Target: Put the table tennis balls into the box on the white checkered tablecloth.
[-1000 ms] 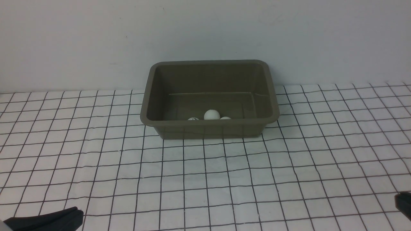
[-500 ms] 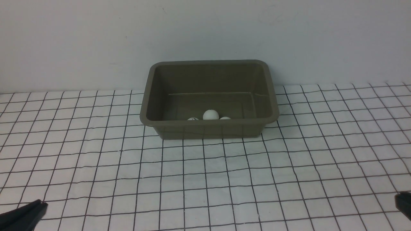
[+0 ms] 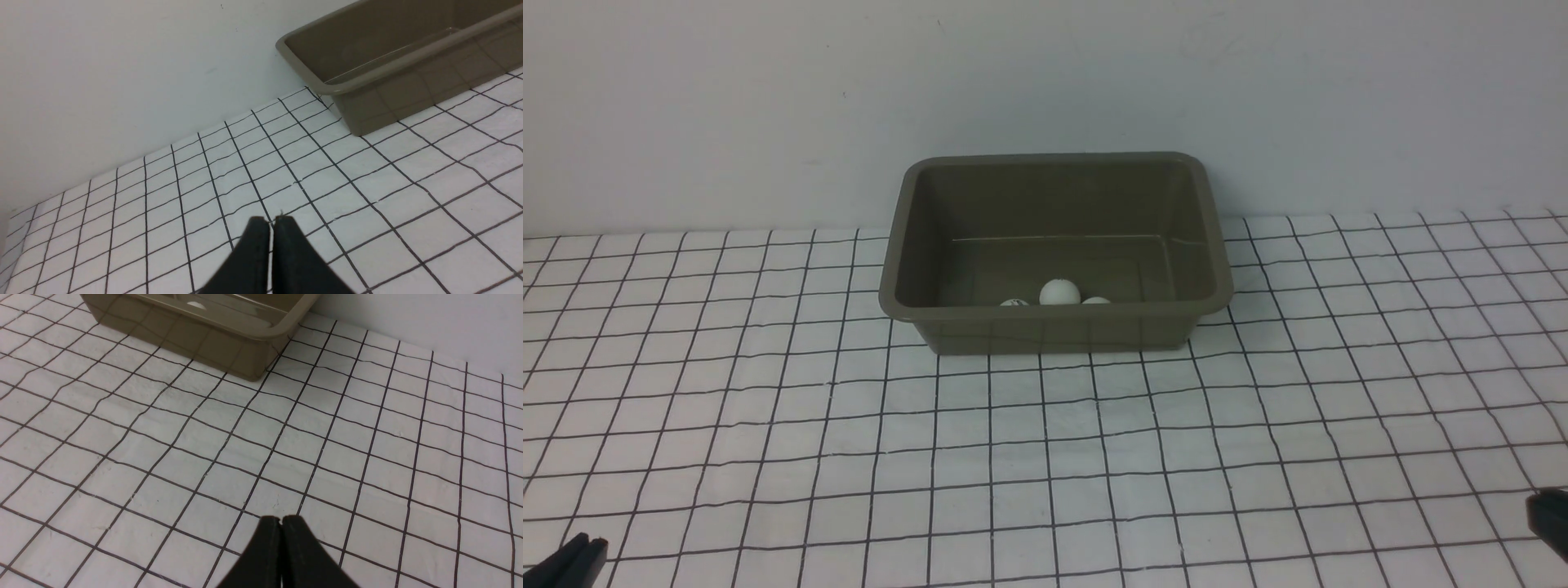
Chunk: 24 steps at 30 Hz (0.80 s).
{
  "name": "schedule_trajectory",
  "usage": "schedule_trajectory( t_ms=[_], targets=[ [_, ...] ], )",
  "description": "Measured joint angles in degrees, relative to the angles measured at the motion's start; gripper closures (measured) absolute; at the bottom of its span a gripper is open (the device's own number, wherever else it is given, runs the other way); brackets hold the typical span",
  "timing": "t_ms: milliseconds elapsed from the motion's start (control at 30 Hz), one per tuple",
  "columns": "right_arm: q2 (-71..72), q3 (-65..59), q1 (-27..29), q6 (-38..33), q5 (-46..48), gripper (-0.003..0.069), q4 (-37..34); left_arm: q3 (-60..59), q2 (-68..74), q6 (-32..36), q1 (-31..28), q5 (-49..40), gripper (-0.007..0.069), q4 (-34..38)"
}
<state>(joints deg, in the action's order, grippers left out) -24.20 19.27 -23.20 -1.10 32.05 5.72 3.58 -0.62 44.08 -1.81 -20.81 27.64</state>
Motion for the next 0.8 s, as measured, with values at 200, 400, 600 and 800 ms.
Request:
schedule_trajectory(
  t_ms=[200, 400, 600, 800],
  targets=[
    [0.0, 0.0, 0.0, 0.0, 0.0, 0.0672, 0.07, -0.05, 0.0, 0.45, 0.0, 7.46, 0.0629, 1.49],
    [0.0, 0.0, 0.0, 0.0, 0.05, 0.0672, 0.09, -0.05, 0.0, -1.39, 0.0, 17.4, 0.0629, 2.6],
    [0.0, 0.0, 0.0, 0.0, 0.12, 0.0672, 0.09, -1.94, 0.0, -19.6, -1.91, 13.89, 0.0629, -13.62],
    [0.0, 0.0, 0.0, 0.0, 0.12, 0.0672, 0.09, -5.19, 0.0, -37.52, -4.5, 7.5, 0.0629, -21.06]
  ],
)
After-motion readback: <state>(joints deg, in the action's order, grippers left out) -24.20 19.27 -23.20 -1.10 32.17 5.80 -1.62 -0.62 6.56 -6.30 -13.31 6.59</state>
